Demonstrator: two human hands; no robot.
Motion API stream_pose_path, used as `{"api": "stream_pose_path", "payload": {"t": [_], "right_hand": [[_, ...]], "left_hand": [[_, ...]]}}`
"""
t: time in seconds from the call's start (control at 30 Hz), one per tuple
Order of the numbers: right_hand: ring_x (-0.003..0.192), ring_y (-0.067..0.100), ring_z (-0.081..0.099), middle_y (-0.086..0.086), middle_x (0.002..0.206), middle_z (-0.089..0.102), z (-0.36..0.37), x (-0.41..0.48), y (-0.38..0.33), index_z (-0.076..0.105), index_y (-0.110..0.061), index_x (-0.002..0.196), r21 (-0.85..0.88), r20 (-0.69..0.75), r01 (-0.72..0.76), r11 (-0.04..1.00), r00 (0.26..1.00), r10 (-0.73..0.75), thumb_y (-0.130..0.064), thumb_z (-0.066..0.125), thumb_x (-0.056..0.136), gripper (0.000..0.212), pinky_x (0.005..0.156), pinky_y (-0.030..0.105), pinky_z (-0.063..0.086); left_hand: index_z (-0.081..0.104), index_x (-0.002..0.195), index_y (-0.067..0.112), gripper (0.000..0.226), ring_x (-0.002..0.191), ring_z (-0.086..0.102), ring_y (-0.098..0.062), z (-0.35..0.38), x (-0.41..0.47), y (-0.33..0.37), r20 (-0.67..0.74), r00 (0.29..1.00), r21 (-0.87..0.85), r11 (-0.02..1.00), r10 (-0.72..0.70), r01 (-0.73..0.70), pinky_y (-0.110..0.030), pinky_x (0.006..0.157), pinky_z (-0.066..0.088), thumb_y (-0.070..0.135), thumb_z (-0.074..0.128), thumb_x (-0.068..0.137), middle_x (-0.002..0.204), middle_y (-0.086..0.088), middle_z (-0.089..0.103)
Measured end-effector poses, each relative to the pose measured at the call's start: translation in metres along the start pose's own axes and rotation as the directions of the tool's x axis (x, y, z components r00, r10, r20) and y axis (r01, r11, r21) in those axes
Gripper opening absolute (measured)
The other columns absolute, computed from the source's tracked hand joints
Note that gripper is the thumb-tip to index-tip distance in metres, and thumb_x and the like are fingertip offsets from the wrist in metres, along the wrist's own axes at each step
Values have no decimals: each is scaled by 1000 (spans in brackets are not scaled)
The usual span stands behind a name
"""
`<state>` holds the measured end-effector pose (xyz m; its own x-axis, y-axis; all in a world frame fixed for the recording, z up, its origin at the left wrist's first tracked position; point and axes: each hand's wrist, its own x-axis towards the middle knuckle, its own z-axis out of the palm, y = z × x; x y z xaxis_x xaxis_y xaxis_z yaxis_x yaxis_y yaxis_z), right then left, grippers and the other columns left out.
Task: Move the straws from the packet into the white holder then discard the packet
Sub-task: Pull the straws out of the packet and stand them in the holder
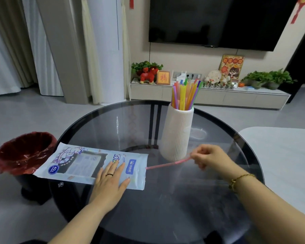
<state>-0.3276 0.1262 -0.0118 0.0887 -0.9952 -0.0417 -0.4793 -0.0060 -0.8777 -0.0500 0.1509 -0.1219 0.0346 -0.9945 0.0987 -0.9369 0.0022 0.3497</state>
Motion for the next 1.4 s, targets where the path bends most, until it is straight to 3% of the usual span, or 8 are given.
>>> {"api": "stream_pose_path", "payload": {"t": [0.17, 0.4, 0.57, 0.7, 0.9, 1.03, 1.23, 1.4], "right_hand": [[30, 1, 41, -1, 44, 49, -45, -11, -18, 59, -10, 66, 380, -253, 91, 921, 967, 9, -2, 53, 86, 22, 35, 9, 36], [35, 1, 38, 4, 54, 44, -60, -17, -65, 61, -11, 71, 295, -316, 227, 928, 940, -129, -14, 51, 89, 21, 40, 10, 35], [34, 2, 39, -6, 41, 50, -48, -14, -95, 61, -13, 66, 326, -292, 309, 894, 932, -215, -15, 51, 89, 25, 41, 14, 37], [33, 1, 40, -8, 34, 51, -40, -8, -100, 61, -13, 66, 362, -264, 331, 872, 933, -244, -17, 52, 89, 24, 37, 12, 37], [36, 2, 43, -9, 36, 53, -19, 3, -93, 63, -12, 67, 303, -113, 293, 907, 956, -271, -19, 53, 88, 24, 39, 13, 39], [36, -2, 46, -7, 48, 56, -11, 7, -96, 60, -13, 68, 96, 29, 278, 956, 959, -282, -13, 52, 88, 22, 41, 13, 42], [47, 4, 43, -4, 56, 47, -52, 26, -123, 48, -22, 66, 43, -504, 496, 867, 760, -409, -14, 41, 94, 30, 46, 14, 37], [55, 10, 45, -5, 60, 46, -58, 52, -128, 49, -13, 77, -244, -514, 459, 854, 686, -516, -17, 43, 93, 18, 56, 25, 42]], "left_hand": [[14, 141, 26, 55, 142, 0, -12, -3, -1, 3, -1, 1000, -37, 999, -16, 16, -31, 115, -6, 42, 32, 92, 155, 2, 8], [29, 137, 25, 49, 137, 20, -14, -35, 2, 64, -176, 978, -363, 916, 113, -171, -29, 113, 13, 29, 44, 90, 149, 6, 26], [31, 135, 28, 46, 118, 42, -9, -55, 3, 123, -96, 958, -560, 781, 270, -277, -24, 97, 34, 30, 41, 91, 121, 12, 46], [60, 100, 18, 25, 94, 52, -11, -63, 5, 137, -180, 957, -640, 713, 226, -289, -11, 66, 35, 23, 37, 93, 93, 11, 57], [48, 63, 33, 35, 64, 43, -3, -69, 18, 148, -189, 955, -696, 656, 228, -294, -4, 53, 36, 21, 37, 93, 64, 17, 44], [54, 74, 34, 24, 61, 46, -3, -73, 37, 153, -148, 964, -765, 593, 219, -252, -16, 54, 36, 26, 40, 92, 66, 16, 48], [45, 118, 24, 37, 93, 48, -1, -71, 66, 142, -202, 973, -806, 545, 115, -232, -11, 79, 38, 23, 57, 83, 109, 7, 50], [20, 137, 31, 82, 127, 34, -19, -73, 93, 150, -107, 993, -781, 614, 48, -114, -38, 98, 34, 36, 69, 72, 144, -3, 32]]}}
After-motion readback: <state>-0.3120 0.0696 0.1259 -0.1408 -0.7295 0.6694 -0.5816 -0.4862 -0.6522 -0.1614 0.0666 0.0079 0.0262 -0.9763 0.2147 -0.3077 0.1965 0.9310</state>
